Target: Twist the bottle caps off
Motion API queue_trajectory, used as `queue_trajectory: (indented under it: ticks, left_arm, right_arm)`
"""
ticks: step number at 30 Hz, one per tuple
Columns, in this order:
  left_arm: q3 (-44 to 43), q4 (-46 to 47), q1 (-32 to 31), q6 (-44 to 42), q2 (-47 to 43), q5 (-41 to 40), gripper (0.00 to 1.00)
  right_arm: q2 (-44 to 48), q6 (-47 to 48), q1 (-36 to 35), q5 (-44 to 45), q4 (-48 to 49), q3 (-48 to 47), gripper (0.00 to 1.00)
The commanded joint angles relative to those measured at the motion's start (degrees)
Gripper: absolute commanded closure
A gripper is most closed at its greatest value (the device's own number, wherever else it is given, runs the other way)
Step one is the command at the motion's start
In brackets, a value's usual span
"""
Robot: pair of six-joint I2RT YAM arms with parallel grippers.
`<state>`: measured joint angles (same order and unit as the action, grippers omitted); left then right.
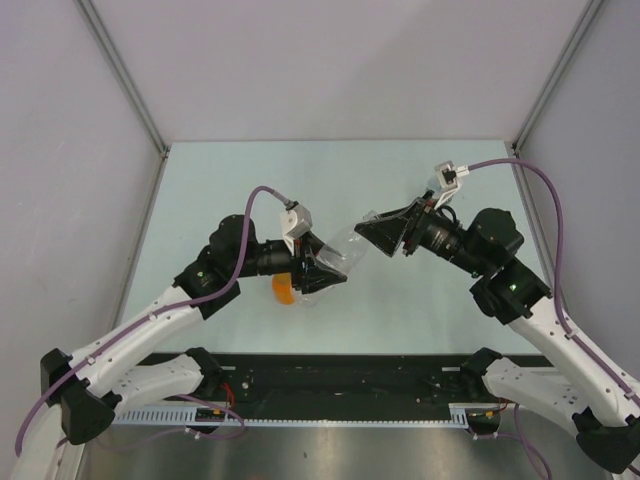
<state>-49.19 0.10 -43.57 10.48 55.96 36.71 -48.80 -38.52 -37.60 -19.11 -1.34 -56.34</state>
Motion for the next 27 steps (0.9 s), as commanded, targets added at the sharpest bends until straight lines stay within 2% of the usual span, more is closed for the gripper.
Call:
queue_trajectory:
  ticks: [1, 5, 10, 14, 15, 17, 18, 19, 20, 21, 22, 23, 27]
  left_arm:
    - [-2.32, 2.63, 0.15, 0.24, -0.42, 1.52, 1.0]
    - [-2.14, 2.19, 0.15, -0.2, -0.77, 1.17, 1.0]
    - [-1.96, 1.49, 0.24, -0.81, -0.95, 0.56, 0.96]
    - [-1.79, 1.31, 0.15, -1.08, -0.95, 0.38, 0.86]
    - [-1.79, 1.31, 0.15, -1.08, -0.95, 0.47, 0.83]
    - [-2.31, 0.61, 0.15, -1.43, -0.77, -0.14, 0.68]
    - [-2.4, 0.34, 0.15, -1.51, -0.86, -0.49, 0.59]
    - [-2.58, 0.34, 0.15, -1.69, -0.86, -1.19, 0.46]
    - [-2.93, -1.23, 0.15, -1.69, -0.94, -1.81, 0.4]
    - [-3.02, -1.68, 0.15, -1.78, -1.29, -2.34, 0.31]
    - [-3.19, -2.03, 0.15, -1.87, -1.82, -3.65, 0.12]
    - [-3.28, -2.38, 0.15, -2.13, -2.17, -4.18, 0.01]
    - [-3.89, -4.22, 0.15, -3.27, -4.89, -7.87, 0.0]
  right_arm:
    - [-0.25, 2.84, -1.07, 3.03, -1.73, -0.27, 0.27]
    - [-0.6, 3.02, -1.07, 3.47, -1.91, -0.27, 0.36]
    - [-0.6, 3.45, -1.07, 3.65, -1.56, -0.27, 0.56]
    - [-0.6, 3.81, -1.07, 3.65, -1.56, -0.27, 0.71]
    - [-0.51, 3.89, -1.07, 3.56, -1.56, -0.27, 0.79]
    - [-0.51, 4.24, -1.07, 3.3, -1.29, -0.27, 0.89]
    - [-0.42, 4.42, -1.15, 3.21, -1.12, -0.27, 0.97]
    - [-0.16, 4.68, -1.15, 3.29, -0.86, -0.35, 1.0]
    - [-0.07, 4.86, -1.07, 3.29, -0.85, -0.27, 1.0]
    - [0.1, 5.03, -1.07, 3.47, -0.42, -0.35, 1.0]
    - [0.37, 5.38, -1.07, 3.64, -0.41, -0.35, 1.0]
    - [0.45, 5.65, -1.07, 3.73, -0.5, -0.53, 1.0]
    - [0.45, 7.14, -0.98, 5.22, -2.08, -2.45, 1.0]
